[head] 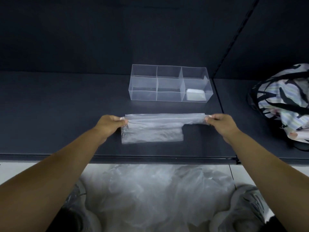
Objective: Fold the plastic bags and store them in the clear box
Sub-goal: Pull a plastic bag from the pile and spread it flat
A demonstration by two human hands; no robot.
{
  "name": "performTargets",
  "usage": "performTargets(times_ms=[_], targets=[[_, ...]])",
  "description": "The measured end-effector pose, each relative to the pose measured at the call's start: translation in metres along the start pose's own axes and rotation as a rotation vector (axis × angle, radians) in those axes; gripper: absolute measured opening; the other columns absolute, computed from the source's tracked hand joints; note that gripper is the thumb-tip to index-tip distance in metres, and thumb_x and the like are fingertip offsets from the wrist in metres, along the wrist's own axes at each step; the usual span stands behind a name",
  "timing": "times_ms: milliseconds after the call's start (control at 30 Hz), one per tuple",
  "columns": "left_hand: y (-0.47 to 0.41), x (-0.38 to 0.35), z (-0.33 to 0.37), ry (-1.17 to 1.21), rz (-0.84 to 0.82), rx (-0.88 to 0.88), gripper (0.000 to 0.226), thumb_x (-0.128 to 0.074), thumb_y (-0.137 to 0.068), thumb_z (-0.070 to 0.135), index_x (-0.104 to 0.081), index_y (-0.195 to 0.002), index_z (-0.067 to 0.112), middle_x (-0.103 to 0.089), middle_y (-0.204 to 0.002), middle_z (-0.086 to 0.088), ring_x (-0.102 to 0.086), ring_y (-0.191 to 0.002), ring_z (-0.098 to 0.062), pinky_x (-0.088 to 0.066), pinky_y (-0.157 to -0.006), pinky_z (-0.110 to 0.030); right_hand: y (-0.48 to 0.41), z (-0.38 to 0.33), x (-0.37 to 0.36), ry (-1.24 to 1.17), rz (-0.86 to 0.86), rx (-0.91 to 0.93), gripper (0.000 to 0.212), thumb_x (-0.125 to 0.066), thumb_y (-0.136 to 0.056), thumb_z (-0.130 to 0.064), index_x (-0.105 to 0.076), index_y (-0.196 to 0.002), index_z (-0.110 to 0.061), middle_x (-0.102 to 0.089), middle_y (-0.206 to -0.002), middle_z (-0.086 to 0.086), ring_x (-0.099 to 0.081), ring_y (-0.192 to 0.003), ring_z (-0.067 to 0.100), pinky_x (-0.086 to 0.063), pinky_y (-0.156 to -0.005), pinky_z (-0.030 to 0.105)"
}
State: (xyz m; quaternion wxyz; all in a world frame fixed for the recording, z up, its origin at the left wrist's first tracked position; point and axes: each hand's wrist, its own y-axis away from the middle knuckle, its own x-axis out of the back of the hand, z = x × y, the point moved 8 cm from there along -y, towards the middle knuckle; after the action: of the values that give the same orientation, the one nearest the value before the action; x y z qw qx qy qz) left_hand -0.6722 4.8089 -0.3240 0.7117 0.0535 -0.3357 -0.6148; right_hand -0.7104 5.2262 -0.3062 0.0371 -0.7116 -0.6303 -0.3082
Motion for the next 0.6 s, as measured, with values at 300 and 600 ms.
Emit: performTargets(times_ms=[300, 600], targets=[[-0.022, -0.01, 0.0, -0.241, 0.23, -0.089, 0.023, -0.069, -0.085, 0.039, -0.072, -0.072, 0.02, -0.068, -0.074, 0.004, -0.063, -0.078, -0.016, -0.039, -0.061, -0.024, -0.036, 0.011, -0.011, 0.193, 0.148, -0.055, 0.026, -0.07, -0.086, -0.026, -0.062, -0.062, -0.018, -0.065, -0.082, 0.004, -0.056, -0.076, 0.017, -0.038, -0.071, 0.025], [0.031, -0.053, 0.053, -0.621, 0.403, -0.715, 0.021, -0.055, -0.092, 0.0, -0.069, -0.107, 0.003, -0.064, -0.113, -0.017, -0.059, -0.099, -0.037, -0.046, -0.089, -0.045, -0.037, 0.008, -0.012, 0.296, 0.15, -0.066, 0.017, -0.07, -0.084, -0.026, -0.069, -0.087, -0.008, -0.066, -0.093, 0.007, -0.053, -0.073, 0.017, -0.039, -0.066, 0.026]])
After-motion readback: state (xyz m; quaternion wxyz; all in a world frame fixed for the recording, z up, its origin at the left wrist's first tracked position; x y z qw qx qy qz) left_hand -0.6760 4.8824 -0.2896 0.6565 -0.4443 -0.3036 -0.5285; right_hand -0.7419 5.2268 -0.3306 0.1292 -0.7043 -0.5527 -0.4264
